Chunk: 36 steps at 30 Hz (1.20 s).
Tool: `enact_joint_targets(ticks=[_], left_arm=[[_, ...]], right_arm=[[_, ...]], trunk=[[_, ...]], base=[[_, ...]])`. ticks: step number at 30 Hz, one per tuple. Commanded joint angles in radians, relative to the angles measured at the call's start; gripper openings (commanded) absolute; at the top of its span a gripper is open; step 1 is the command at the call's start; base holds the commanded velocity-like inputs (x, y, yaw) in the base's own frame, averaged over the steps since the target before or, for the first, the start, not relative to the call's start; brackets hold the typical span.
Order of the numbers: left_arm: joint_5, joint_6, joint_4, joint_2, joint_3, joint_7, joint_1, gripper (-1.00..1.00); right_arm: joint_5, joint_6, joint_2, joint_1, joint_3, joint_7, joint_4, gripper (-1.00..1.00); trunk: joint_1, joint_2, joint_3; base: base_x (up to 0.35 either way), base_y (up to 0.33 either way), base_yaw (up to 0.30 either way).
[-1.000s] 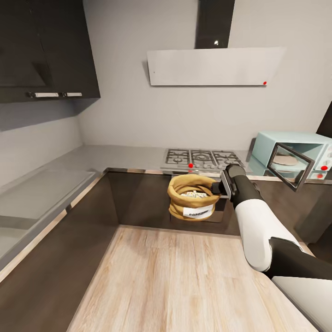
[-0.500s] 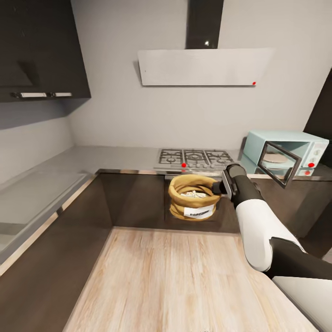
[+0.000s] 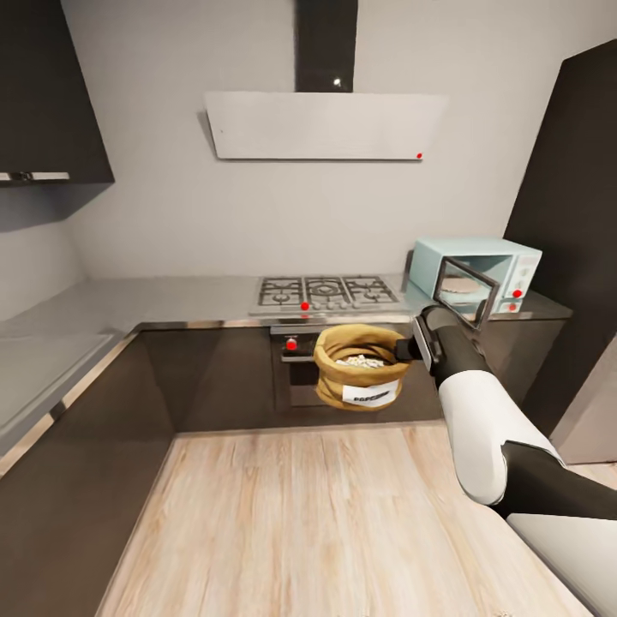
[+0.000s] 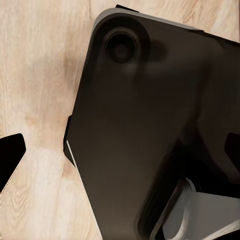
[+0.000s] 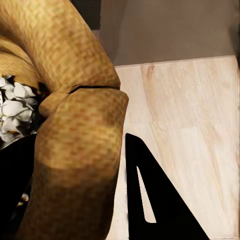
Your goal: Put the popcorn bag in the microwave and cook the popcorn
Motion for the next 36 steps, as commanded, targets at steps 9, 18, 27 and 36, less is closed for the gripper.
enact_joint_targets(ticks=[9,18,27,36], left_arm=[[0.003,-0.003,-0.001,0.0,-0.002,0.001,0.0,1.0],[0.005,0.004,0.002,0.009,-0.005,-0.007,0.0,1.0],[0.005,0.002,0.003,0.009,-0.005,0.001,0.0,1.0],[0.005,0.002,0.002,0.009,-0.002,0.001,0.0,1.0]], right_arm=[[0.005,0.002,0.005,-0.001,-0.005,0.0,-0.001,-1.0],[0.009,0.002,-0.012,-0.001,-0.007,-0.005,-0.004,-1.0],[0.008,0.002,-0.086,-0.001,-0.007,-0.004,-0.004,-1.0],[0.005,0.002,-0.114,-0.001,-0.006,-0.004,-0.002,-1.0]], trunk=[[0.0,-0.001,-0.001],[0.0,-0.001,-0.001],[0.0,-0.001,-0.001],[0.0,-0.001,-0.001]], base=[[0.0,0.0,-0.283],[0.0,0.0,-0.284],[0.0,0.0,-0.286],[0.0,0.0,-0.286]])
